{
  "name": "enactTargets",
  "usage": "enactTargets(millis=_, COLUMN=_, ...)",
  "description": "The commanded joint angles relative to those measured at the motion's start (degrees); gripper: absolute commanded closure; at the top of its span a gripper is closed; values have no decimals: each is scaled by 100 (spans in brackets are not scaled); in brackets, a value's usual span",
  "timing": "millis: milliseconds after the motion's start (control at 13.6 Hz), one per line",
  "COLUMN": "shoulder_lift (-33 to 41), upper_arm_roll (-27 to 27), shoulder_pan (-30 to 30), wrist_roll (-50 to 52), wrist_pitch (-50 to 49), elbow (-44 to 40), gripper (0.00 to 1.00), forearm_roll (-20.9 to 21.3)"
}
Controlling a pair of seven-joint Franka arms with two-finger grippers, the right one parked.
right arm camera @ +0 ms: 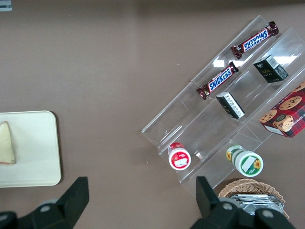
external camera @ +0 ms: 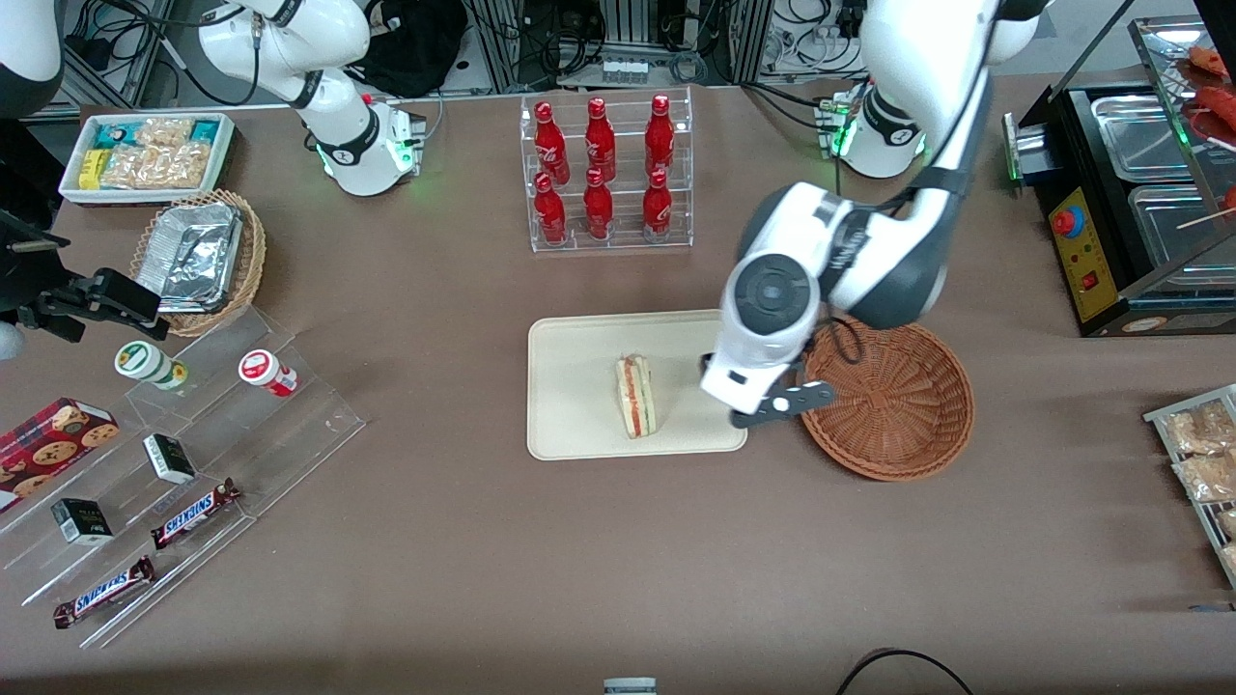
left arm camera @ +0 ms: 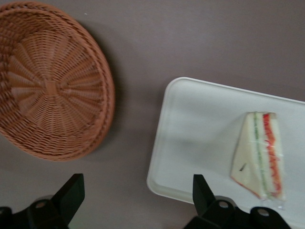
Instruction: Place sandwich from basket to tray
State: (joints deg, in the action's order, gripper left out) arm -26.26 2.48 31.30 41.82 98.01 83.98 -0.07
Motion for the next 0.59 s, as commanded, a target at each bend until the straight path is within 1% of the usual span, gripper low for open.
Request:
enactTargets(millis=0, shoulder_lift=787, upper_arm_roll=-28, shoulder_pan=-395, wrist_roll=-682, wrist_pitch=-45, elbow=767, gripper=0, forearm_roll=-11)
enactTargets(millis=295, shoulder_lift=1455, upper_arm_roll=-19, shoulder_pan=-940, wrist_roll=-1509, wrist_pitch=-62, elbow=1435, gripper=0, forearm_roll=-2)
enactTargets(millis=516, shoulder_lift=1886, upper_arm_roll=-2, shoulder_pan=-1082, wrist_roll=-1765, wrist_pitch=-80, elbow=1796, gripper=0, forearm_roll=42)
